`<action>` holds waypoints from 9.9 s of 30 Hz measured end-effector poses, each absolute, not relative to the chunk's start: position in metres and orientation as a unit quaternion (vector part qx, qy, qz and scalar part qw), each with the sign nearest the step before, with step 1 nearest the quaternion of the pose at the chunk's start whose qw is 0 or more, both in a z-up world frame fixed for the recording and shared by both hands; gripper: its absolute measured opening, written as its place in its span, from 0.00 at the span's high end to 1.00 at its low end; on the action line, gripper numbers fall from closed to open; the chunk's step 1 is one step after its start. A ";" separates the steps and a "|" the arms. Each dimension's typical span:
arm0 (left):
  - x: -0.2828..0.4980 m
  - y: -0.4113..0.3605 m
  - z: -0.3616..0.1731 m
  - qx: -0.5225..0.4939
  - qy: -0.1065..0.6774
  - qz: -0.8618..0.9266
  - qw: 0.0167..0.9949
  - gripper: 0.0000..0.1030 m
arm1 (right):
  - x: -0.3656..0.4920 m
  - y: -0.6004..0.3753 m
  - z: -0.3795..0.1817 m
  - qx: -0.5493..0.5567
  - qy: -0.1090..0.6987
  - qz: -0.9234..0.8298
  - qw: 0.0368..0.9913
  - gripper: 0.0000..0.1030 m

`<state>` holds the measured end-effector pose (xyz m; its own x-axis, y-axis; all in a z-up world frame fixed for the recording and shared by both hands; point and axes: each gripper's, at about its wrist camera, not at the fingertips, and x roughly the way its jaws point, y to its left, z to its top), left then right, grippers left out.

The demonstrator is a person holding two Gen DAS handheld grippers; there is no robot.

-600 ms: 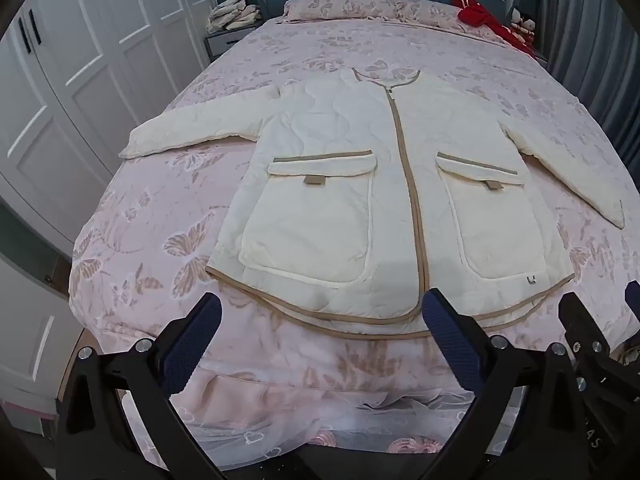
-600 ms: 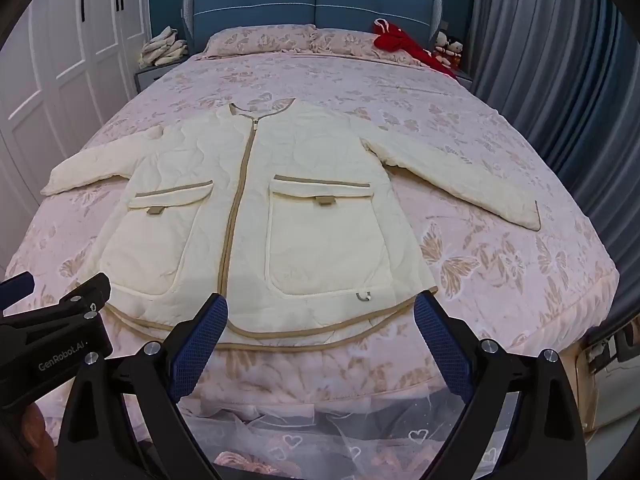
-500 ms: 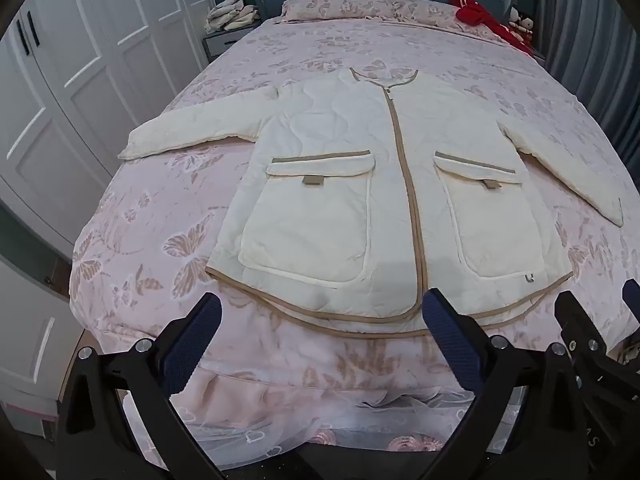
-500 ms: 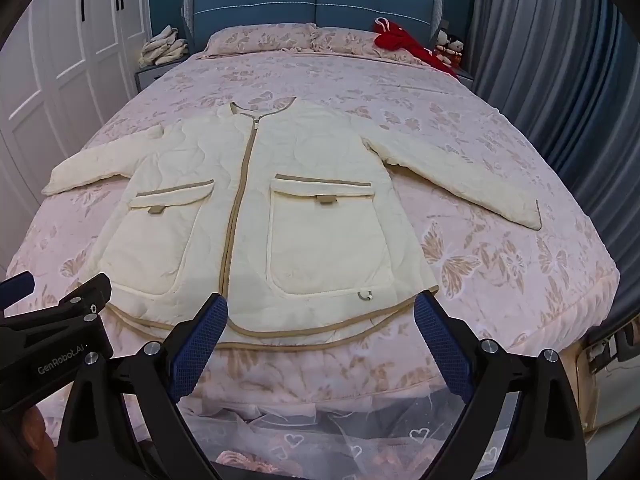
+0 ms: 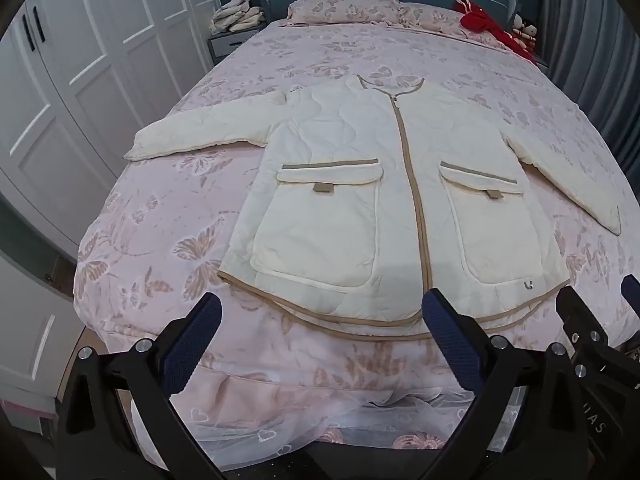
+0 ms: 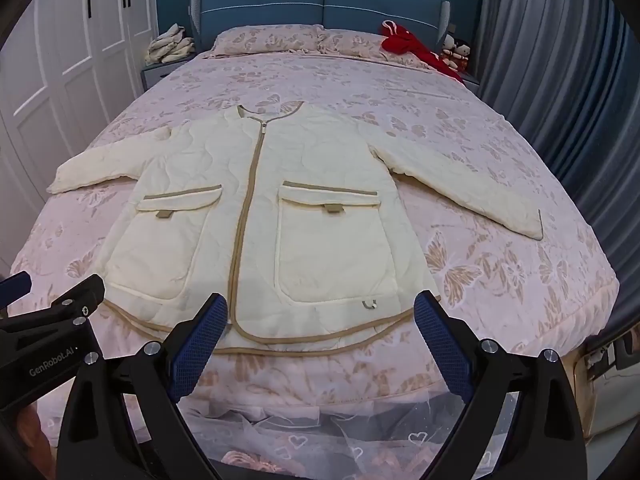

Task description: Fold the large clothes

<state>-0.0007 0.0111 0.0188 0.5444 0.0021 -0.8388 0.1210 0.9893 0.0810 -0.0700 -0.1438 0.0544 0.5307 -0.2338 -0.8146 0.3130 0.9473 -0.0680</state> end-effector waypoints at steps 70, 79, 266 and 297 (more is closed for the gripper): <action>-0.002 0.023 0.026 0.054 0.476 -0.023 0.877 0.05 | -0.063 -0.131 0.061 0.042 0.455 -0.131 0.880 0.10; -0.001 0.021 0.026 0.055 0.476 -0.023 0.878 0.05 | -0.063 -0.132 0.061 0.043 0.456 -0.131 0.879 0.10; 0.355 0.398 -0.126 -0.355 0.407 0.183 0.822 0.16 | 0.091 -0.194 -0.091 0.086 0.528 -0.077 0.841 0.72; 0.326 0.061 0.094 -0.106 0.314 -0.188 0.925 0.95 | 0.054 -0.157 -0.073 0.072 0.523 -0.039 0.848 0.69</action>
<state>0.3258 0.0612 0.0937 0.7319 -0.4146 -0.5408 0.2818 0.9067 -0.3137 0.0537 -0.1574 -0.0729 0.4491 0.0085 -0.8935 0.1413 0.9867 0.0805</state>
